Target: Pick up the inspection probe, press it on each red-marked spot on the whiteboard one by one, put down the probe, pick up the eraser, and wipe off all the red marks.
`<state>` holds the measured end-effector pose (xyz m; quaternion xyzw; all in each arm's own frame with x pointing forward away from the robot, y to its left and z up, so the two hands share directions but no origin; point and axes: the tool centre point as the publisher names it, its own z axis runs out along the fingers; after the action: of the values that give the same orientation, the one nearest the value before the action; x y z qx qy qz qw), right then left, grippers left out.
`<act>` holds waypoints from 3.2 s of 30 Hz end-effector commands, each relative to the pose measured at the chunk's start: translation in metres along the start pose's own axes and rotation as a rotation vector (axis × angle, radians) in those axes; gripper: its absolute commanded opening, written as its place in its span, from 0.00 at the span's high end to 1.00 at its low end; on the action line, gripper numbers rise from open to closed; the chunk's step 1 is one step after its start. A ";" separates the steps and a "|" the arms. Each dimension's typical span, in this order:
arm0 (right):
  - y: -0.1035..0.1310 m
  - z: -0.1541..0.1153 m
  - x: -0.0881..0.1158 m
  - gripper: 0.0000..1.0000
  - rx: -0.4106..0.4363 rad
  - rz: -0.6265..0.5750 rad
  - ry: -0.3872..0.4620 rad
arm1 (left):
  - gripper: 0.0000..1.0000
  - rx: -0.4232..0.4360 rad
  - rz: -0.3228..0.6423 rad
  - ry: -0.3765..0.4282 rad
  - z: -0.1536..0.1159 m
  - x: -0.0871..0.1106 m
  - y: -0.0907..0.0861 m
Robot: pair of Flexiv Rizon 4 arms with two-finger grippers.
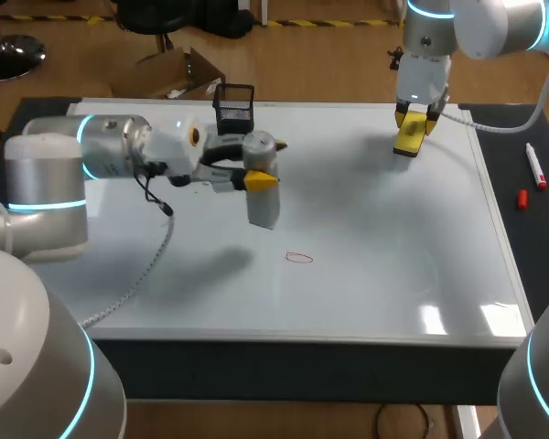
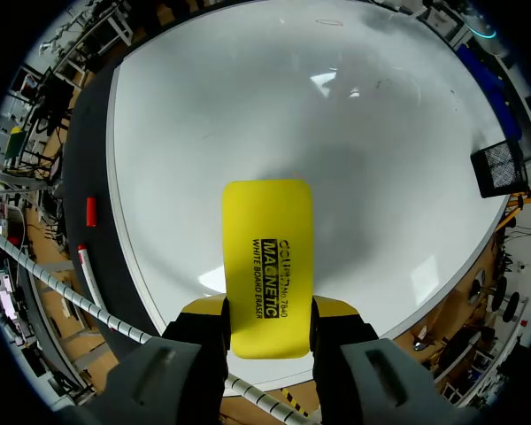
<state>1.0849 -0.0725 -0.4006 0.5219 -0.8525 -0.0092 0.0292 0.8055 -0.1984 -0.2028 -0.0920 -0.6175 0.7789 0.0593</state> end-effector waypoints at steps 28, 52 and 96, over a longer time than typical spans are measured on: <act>-0.001 -0.001 0.000 1.00 0.001 -0.002 0.003 | 1.00 0.061 -0.103 0.073 0.042 0.011 0.074; -0.001 -0.001 0.000 1.00 0.001 -0.002 0.003 | 1.00 0.020 -0.100 0.065 0.037 0.007 0.085; -0.001 -0.001 0.000 1.00 0.001 -0.002 0.003 | 1.00 0.058 0.080 -0.151 -0.075 -0.097 -0.009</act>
<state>1.0849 -0.0725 -0.4007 0.5219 -0.8525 -0.0092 0.0291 0.9115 -0.1568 -0.2061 -0.0546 -0.5939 0.8025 -0.0173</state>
